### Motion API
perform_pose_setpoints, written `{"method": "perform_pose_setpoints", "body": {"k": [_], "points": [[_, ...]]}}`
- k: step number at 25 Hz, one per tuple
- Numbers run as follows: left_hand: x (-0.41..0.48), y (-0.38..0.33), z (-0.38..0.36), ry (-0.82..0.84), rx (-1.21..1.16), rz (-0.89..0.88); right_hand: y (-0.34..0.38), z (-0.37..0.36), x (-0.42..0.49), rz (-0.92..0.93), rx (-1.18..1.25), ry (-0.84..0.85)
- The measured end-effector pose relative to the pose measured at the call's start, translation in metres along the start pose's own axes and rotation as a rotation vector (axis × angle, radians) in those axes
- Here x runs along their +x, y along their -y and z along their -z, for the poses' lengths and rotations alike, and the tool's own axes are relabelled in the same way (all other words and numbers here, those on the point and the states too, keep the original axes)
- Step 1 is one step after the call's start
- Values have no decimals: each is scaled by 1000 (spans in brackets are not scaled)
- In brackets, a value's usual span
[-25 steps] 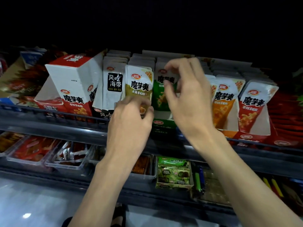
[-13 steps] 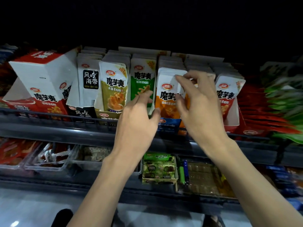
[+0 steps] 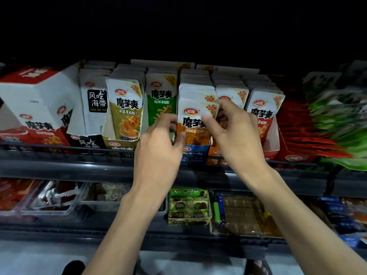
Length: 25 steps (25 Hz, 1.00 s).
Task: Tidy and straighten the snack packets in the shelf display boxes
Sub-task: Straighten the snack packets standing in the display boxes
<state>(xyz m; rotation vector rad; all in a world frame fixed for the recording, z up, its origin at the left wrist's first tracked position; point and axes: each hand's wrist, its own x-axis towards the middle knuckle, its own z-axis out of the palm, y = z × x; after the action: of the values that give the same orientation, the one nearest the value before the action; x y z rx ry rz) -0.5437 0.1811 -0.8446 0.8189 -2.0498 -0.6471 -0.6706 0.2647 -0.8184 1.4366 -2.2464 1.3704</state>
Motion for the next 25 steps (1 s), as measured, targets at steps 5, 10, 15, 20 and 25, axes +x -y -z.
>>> {"method": "perform_pose_setpoints", "body": {"k": [5, 10, 15, 20, 25], "points": [[0, 2, 0, 10, -1, 19, -2, -1, -2, -78, 127, 77], [-4, -12, 7, 29, -269, -42, 22, 24, 7, 26, 583, -141], [-9, -26, 10, 138, -550, -51, 22, 32, 12, -150, 781, -130], [-8, -29, 2, 208, -587, -46, 11, 40, 11, -192, 766, -115], [-10, -35, -9, 287, -591, -40, 4, 50, 10, -204, 717, -172]]}}
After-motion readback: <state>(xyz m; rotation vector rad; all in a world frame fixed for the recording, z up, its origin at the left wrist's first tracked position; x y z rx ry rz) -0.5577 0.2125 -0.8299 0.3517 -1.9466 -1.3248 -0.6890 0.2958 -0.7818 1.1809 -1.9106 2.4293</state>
